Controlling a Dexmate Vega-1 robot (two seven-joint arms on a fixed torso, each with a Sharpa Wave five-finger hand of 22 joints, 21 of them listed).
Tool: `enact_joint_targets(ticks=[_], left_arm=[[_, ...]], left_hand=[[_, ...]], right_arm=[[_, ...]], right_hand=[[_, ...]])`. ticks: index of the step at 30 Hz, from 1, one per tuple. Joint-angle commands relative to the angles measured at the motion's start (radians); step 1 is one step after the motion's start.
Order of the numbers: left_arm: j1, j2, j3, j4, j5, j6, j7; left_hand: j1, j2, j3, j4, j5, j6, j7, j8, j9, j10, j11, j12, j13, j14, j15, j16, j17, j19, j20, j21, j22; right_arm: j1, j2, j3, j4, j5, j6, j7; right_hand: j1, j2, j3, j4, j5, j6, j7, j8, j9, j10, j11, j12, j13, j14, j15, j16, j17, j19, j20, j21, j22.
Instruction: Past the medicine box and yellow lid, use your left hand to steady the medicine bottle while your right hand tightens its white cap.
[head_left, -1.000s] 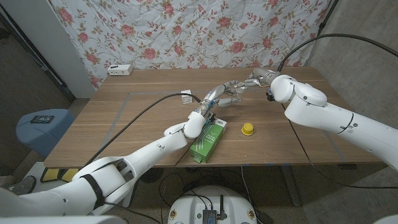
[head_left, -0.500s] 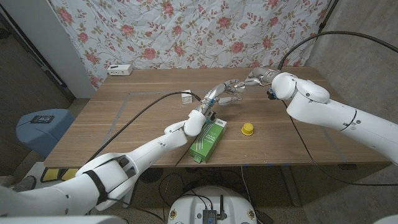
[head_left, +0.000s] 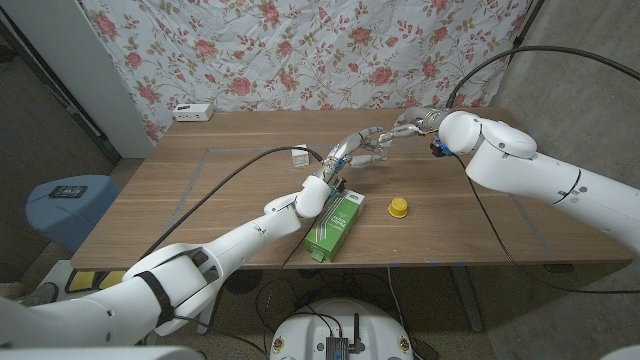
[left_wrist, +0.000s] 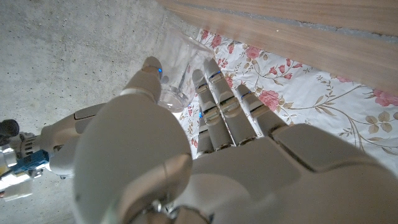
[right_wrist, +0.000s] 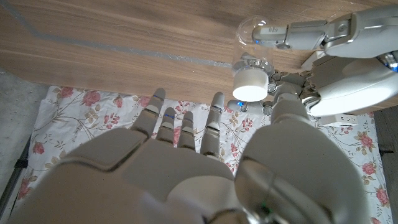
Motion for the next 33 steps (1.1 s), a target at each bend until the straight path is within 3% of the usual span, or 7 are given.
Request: enact_joint_targets(ticks=[1, 13, 28, 33], left_arm=[[0.009, 0.013, -0.003, -0.028, 0.002, 0.018, 0.000], [0.020, 0.020, -0.006, -0.048, 0.004, 0.027, 0.000], [0.023, 0.021, -0.006, -0.054, 0.008, 0.028, -0.003], [0.022, 0.021, -0.006, -0.053, 0.008, 0.027, -0.004]], left_hand=[[0.002, 0.011, 0.006, 0.001, 0.007, -0.002, -0.004, -0.003, 0.006, 0.080, -0.070, 0.007, 0.005, 0.010, -0.065, 0.002, 0.001, -0.005, -0.119, 0.004, 0.002], [0.001, 0.008, 0.007, 0.001, 0.007, 0.000, -0.004, -0.002, 0.006, 0.082, -0.071, 0.007, 0.005, 0.010, -0.067, 0.002, 0.001, -0.005, -0.121, 0.004, 0.002], [0.000, 0.007, 0.008, 0.000, 0.007, -0.001, -0.005, -0.002, 0.006, 0.081, -0.072, 0.007, 0.005, 0.009, -0.067, 0.001, 0.001, -0.005, -0.121, 0.004, 0.002], [0.001, 0.007, 0.008, 0.000, 0.008, -0.001, -0.005, -0.002, 0.006, 0.082, -0.070, 0.007, 0.005, 0.011, -0.068, 0.002, 0.002, -0.005, -0.121, 0.004, 0.002]], right_arm=[[0.026, -0.004, -0.001, 0.008, 0.006, 0.040, 0.073], [0.035, 0.004, -0.001, 0.013, -0.009, 0.047, 0.102], [0.022, 0.011, 0.014, 0.018, -0.008, 0.059, 0.100], [0.018, 0.011, 0.017, 0.018, -0.011, 0.064, 0.096]], right_hand=[[0.034, 0.008, 0.015, -0.019, 0.000, -0.010, -0.005, -0.009, -0.005, -0.014, 0.002, 0.004, 0.001, -0.013, 0.002, -0.005, -0.001, -0.006, 0.002, 0.000, 0.001], [0.112, 0.027, 0.057, -0.043, 0.011, -0.010, -0.027, -0.021, -0.020, -0.028, 0.004, 0.010, 0.000, -0.023, 0.002, -0.002, -0.002, -0.004, -0.006, 0.002, 0.000], [0.172, 0.037, 0.088, -0.048, 0.012, 0.013, -0.054, -0.023, -0.031, -0.021, 0.000, 0.018, 0.000, -0.016, -0.006, 0.003, -0.004, 0.004, -0.021, 0.004, 0.000], [0.197, 0.033, 0.099, -0.048, 0.008, 0.051, -0.065, -0.016, -0.038, -0.015, 0.001, 0.021, -0.001, -0.015, -0.008, 0.004, -0.005, 0.005, -0.022, 0.004, 0.000]])
